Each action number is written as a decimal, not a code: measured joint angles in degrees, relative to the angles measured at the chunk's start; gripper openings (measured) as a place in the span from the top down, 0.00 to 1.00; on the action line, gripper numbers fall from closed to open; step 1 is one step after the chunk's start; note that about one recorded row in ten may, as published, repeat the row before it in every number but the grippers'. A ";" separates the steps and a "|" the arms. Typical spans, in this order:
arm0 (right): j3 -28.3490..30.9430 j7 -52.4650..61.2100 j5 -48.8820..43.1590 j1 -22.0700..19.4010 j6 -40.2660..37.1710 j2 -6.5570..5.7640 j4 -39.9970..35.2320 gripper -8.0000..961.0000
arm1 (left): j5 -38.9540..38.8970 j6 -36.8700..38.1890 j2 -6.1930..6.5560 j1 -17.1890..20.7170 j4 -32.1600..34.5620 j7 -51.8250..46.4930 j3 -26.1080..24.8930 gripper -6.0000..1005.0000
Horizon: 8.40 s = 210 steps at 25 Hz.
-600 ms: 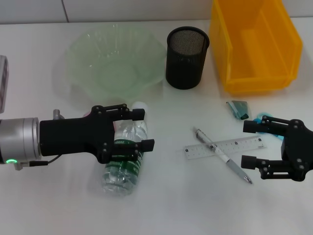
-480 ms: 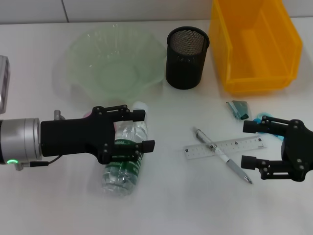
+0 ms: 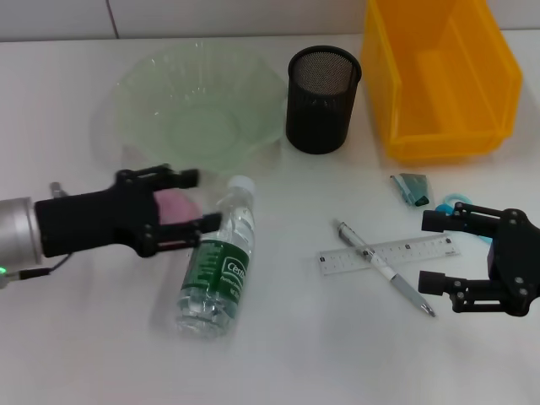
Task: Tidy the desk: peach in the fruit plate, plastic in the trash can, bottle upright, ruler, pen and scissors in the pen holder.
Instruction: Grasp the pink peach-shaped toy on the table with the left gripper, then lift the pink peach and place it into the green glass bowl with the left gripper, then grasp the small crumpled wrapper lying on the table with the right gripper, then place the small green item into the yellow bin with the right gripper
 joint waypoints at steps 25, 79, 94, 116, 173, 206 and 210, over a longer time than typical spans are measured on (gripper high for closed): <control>-0.13 0.26 -0.01 -0.58 0.28 0.00 0.01 0.14 | 2.06 -18.79 -0.01 3.30 1.38 -0.14 3.12 0.33; 1.35 7.82 3.35 -2.02 -3.25 -0.13 -6.41 0.14 | -8.45 -17.44 -0.52 -7.75 -3.34 2.10 0.01 0.50; -9.72 64.15 -7.39 -1.18 -4.50 -0.04 -61.90 0.14 | -8.61 -1.37 -0.74 -3.92 -3.91 6.51 6.07 0.14; -41.30 95.67 -32.88 10.14 18.54 0.18 -44.29 0.15 | -8.34 -1.67 -0.61 -3.78 -4.30 7.46 10.58 0.14; -45.57 96.29 -31.81 18.55 38.51 0.26 -17.60 0.66 | -8.10 -1.64 -0.52 -3.36 -4.24 8.08 11.10 0.14; -34.02 82.06 -23.44 10.90 37.64 -0.27 -41.09 0.65 | -8.55 -1.54 -0.37 -2.91 -4.22 8.08 11.01 0.14; -34.22 81.22 -24.77 12.50 41.19 -0.39 -36.32 0.65 | -8.56 -1.54 -0.41 -2.86 -4.24 8.08 10.89 0.14</control>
